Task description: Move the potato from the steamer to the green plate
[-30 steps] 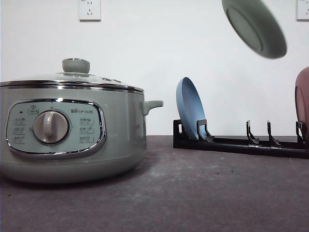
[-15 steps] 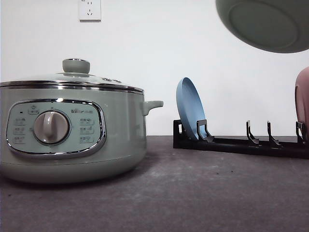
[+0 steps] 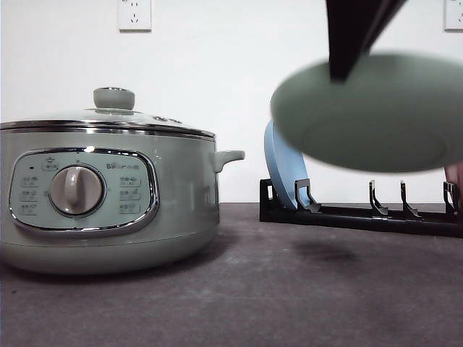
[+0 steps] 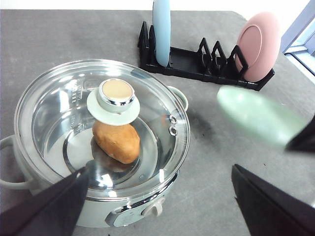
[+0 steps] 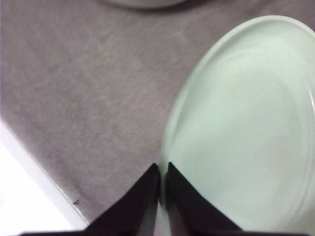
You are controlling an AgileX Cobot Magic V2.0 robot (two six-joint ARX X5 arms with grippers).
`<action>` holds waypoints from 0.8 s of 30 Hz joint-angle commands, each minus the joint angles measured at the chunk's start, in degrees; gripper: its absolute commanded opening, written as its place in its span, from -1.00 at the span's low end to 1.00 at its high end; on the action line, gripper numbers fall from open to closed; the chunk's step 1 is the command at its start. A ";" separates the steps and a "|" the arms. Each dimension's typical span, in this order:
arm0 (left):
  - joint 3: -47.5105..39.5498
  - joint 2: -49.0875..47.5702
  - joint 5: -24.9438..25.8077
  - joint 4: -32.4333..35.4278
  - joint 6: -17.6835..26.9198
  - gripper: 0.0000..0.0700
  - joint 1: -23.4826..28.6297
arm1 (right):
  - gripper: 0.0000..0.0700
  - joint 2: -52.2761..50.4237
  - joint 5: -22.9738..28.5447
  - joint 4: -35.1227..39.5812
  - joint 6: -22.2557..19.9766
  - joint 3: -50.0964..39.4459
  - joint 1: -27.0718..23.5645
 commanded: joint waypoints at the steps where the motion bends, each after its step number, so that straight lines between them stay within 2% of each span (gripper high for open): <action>1: 1.49 0.33 0.28 0.78 0.94 0.70 -0.11 | -0.98 0.85 0.80 2.42 2.26 -1.80 2.11; 7: 1.49 0.33 0.26 0.76 0.94 0.70 -0.11 | -0.98 2.06 5.33 8.02 3.74 -9.59 5.58; 15: 1.49 0.33 0.26 0.76 0.94 0.70 -0.11 | -0.98 5.28 6.07 15.80 4.86 -14.79 6.91; 21: 1.49 0.33 0.26 0.76 0.94 0.70 -0.11 | -0.98 7.96 5.98 16.73 5.24 -15.44 6.93; 24: 1.49 0.33 0.26 0.76 0.94 0.70 -0.11 | -0.98 8.94 4.26 17.67 5.26 -15.44 6.93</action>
